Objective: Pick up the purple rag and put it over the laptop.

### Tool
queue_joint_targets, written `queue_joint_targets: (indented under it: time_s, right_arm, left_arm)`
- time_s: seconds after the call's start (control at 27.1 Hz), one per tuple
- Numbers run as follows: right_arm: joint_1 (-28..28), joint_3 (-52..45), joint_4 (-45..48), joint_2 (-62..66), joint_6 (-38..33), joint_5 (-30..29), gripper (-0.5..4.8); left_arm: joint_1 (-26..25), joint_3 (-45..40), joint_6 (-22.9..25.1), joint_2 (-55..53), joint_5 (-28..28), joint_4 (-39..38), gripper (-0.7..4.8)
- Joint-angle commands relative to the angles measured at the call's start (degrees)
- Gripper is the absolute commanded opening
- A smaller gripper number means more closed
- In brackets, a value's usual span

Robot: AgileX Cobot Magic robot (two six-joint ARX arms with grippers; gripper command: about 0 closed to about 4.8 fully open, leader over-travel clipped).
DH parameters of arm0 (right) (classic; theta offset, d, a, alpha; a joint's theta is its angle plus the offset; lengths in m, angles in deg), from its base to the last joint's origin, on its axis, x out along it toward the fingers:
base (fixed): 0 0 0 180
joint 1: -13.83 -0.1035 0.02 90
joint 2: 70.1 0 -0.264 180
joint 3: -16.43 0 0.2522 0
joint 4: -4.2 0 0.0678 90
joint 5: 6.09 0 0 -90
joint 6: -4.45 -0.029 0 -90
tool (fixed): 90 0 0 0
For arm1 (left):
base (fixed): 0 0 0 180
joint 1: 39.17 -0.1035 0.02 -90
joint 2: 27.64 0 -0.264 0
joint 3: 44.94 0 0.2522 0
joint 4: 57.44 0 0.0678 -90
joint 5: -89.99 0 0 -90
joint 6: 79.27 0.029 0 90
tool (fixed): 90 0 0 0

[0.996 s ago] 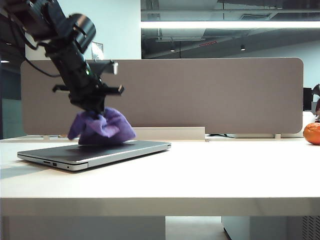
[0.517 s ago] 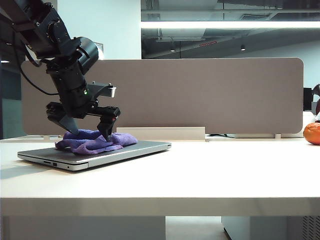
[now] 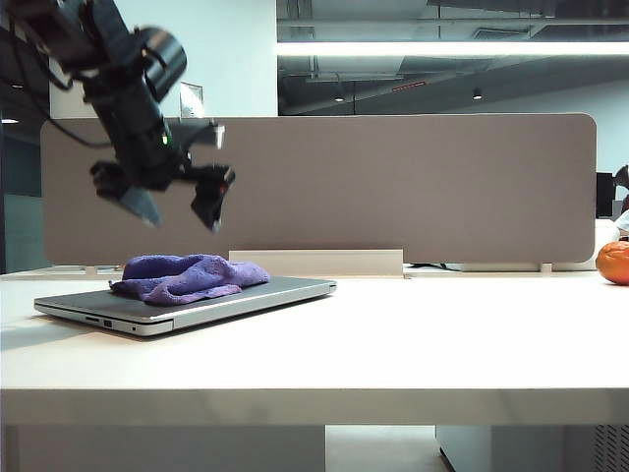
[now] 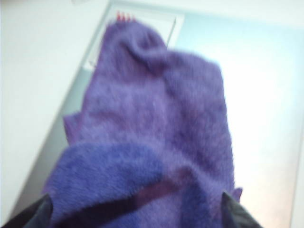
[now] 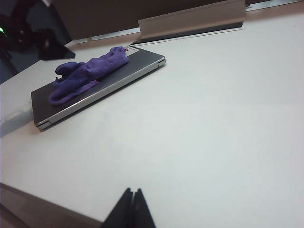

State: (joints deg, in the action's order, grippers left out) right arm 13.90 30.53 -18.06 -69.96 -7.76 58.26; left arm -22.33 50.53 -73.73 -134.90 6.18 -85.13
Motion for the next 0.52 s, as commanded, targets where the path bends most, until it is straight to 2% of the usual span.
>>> queue_joint_targets:
  time_s: [0.04, 0.15, 0.22, 0.3, 0.37, 0.41, 0.52]
  right_arm:
    - [0.0, -0.2, 0.94, -0.07, -0.04, 0.02, 0.22]
    - [0.0, -0.2, 0.96, -0.07, 0.0, 0.07, 0.22]
    - [0.0, -0.2, 0.98, -0.07, 0.02, 0.37, 0.22]
    - [0.02, -0.2, 0.98, -0.07, 0.13, 1.97, 0.22]
    - [0.02, -0.2, 0.98, -0.07, 0.24, 6.19, 0.22]
    - [0.02, -0.2, 0.96, -0.07, 0.24, 7.45, 0.22]
    - [0.04, -0.2, 0.98, -0.07, 0.33, 11.17, 0.21]
  left_arm:
    - [0.04, 0.42, -0.31, 1.7, -1.18, 0.76, 4.67]
    - [0.04, 0.39, -5.7, 3.91, -4.44, 0.07, 4.61]
    - [0.04, 0.39, -6.78, 4.61, -6.32, -0.37, 4.23]
    - [0.04, 0.39, -7.61, 5.46, -8.85, -0.94, 3.33]
    - [0.04, 0.39, -7.74, 7.02, -11.58, -3.45, 1.54]
    - [0.04, 0.39, -7.72, 7.56, -11.58, -4.5, 1.04]
    - [0.04, 0.35, -7.48, 9.01, -11.54, -6.82, 0.38]
